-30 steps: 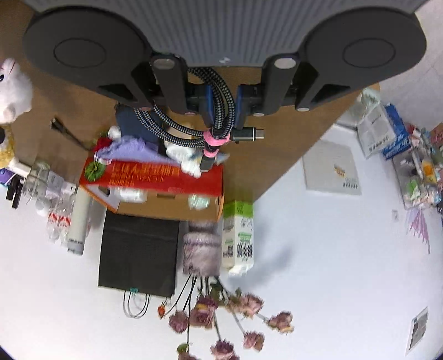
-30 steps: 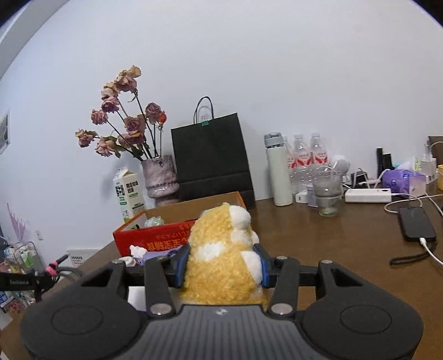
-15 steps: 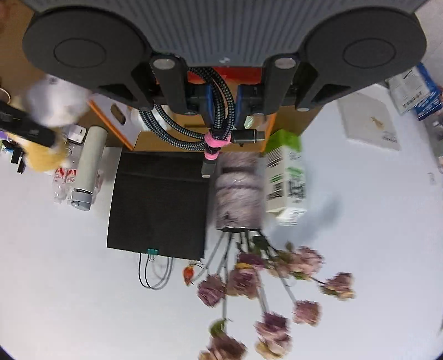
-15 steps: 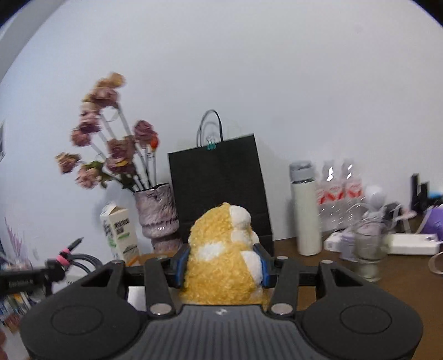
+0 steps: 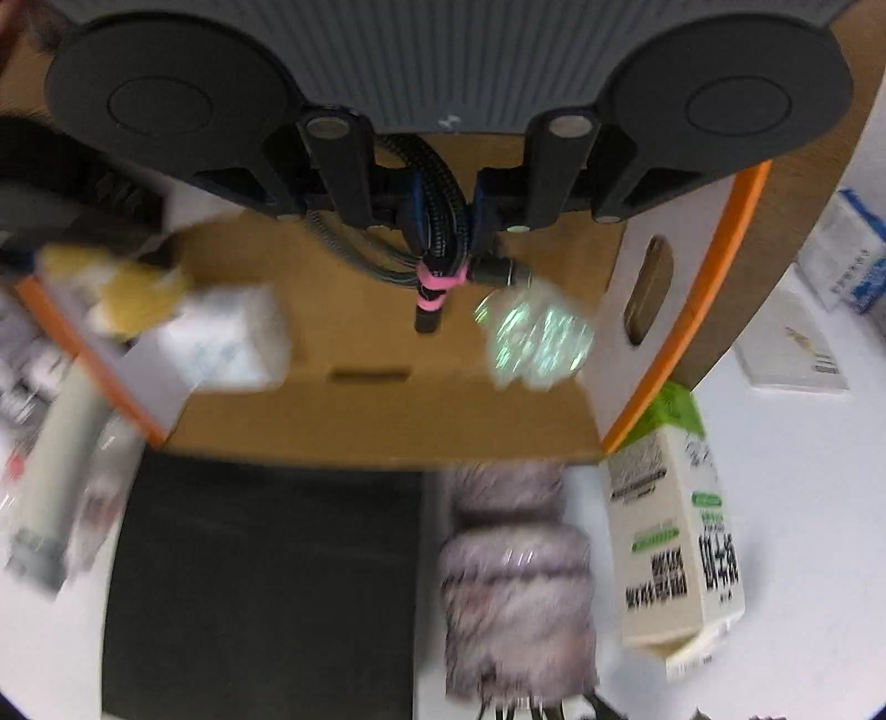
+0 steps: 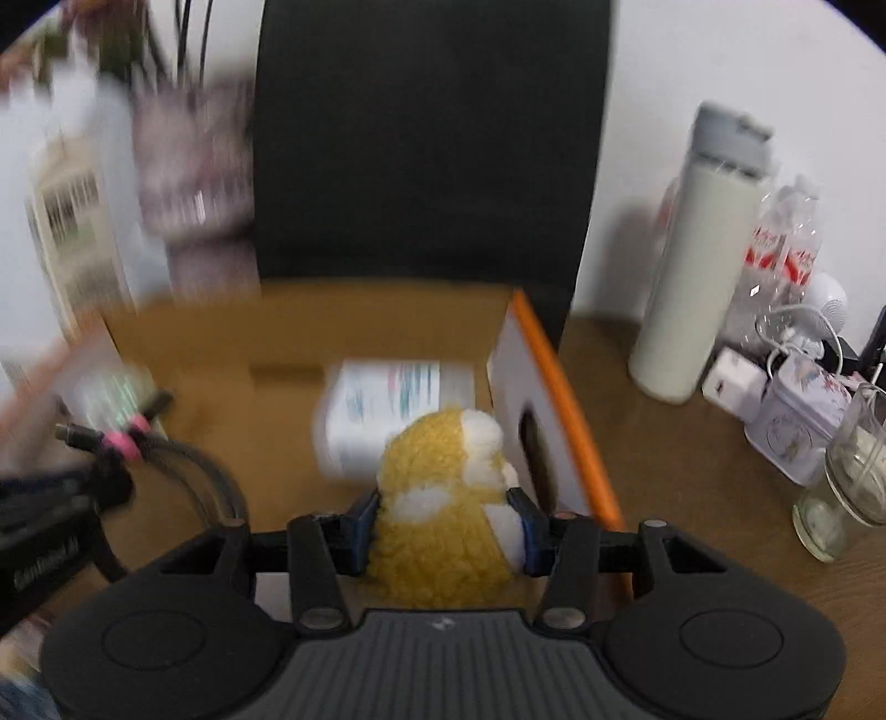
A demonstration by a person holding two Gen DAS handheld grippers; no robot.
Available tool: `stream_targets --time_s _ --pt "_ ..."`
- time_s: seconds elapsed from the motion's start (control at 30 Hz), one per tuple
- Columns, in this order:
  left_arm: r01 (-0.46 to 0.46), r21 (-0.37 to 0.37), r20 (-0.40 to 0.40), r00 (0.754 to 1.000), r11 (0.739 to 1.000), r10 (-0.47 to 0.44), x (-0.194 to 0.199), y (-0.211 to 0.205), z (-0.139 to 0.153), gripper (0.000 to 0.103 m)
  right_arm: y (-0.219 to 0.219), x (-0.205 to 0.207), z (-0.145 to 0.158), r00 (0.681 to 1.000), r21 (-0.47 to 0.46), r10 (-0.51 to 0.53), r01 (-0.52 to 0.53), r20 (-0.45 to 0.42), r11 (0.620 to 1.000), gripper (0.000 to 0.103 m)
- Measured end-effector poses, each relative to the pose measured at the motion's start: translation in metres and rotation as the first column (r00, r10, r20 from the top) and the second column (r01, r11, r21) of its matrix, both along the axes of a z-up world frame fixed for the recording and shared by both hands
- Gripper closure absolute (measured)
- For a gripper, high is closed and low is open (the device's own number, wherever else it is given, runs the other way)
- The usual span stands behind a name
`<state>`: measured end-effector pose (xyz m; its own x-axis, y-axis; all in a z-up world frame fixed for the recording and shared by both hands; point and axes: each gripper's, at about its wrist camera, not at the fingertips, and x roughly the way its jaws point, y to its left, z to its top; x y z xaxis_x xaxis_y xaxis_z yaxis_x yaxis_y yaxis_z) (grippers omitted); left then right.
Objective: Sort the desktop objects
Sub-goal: 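Lower the cable and plush toy into the box and open both tools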
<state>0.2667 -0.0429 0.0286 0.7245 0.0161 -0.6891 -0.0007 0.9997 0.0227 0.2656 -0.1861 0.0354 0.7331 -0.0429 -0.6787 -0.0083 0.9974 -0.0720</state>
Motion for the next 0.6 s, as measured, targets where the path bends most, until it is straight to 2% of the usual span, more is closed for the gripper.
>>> stream_targets --time_s 0.03,0.07,0.1,0.13,0.2,0.3,0.37,0.43,0.5,0.6 --pt "0.016 -0.034 0.008 1.0 0.999 -0.016 -0.001 0.003 0.002 0.086 0.002 0.002 -0.004 1.0 -0.022 -0.019 0.019 0.01 1.0 0.054" --pt "0.032 -0.063 0.041 0.999 0.997 -0.03 -0.005 0.005 0.005 0.081 0.004 0.003 -0.006 0.999 -0.038 -0.035 0.036 0.011 0.999 0.053" --pt "0.042 -0.062 0.057 0.998 0.997 -0.039 -0.008 0.005 0.005 0.074 0.005 0.004 -0.007 0.999 -0.044 -0.043 0.043 0.005 0.998 0.051" --pt "0.043 -0.036 0.057 0.998 0.998 -0.041 -0.007 0.003 0.007 0.055 0.007 0.004 -0.006 0.999 -0.046 -0.045 0.045 -0.006 0.998 0.047" --pt "0.045 -0.011 0.06 0.997 0.999 -0.044 -0.01 0.002 0.012 0.054 0.009 0.005 -0.002 0.999 -0.075 -0.042 0.039 -0.033 0.996 0.04" --pt "0.073 -0.03 0.083 0.994 0.997 -0.071 -0.02 0.004 0.029 0.049 0.007 -0.005 0.015 0.999 -0.095 -0.034 0.033 -0.008 0.995 0.036" --pt "0.075 0.004 0.137 0.988 0.997 -0.075 -0.03 0.0 0.039 0.035 0.001 -0.017 0.028 0.999 -0.063 -0.032 0.032 0.014 0.997 0.028" --pt "0.071 0.083 0.187 0.979 0.994 -0.085 -0.041 -0.006 0.046 0.025 -0.007 -0.031 0.043 0.998 -0.032 -0.033 0.034 0.053 0.999 0.02" --pt "0.052 0.144 0.218 0.972 0.988 -0.083 -0.049 -0.009 0.053 0.025 -0.014 -0.049 0.054 0.995 0.004 -0.033 0.033 0.099 0.999 0.02" --pt "0.024 0.135 0.256 0.965 0.991 -0.058 -0.073 0.0 0.063 0.025 -0.025 -0.077 0.061 0.991 0.078 -0.002 -0.009 0.136 0.997 0.015"
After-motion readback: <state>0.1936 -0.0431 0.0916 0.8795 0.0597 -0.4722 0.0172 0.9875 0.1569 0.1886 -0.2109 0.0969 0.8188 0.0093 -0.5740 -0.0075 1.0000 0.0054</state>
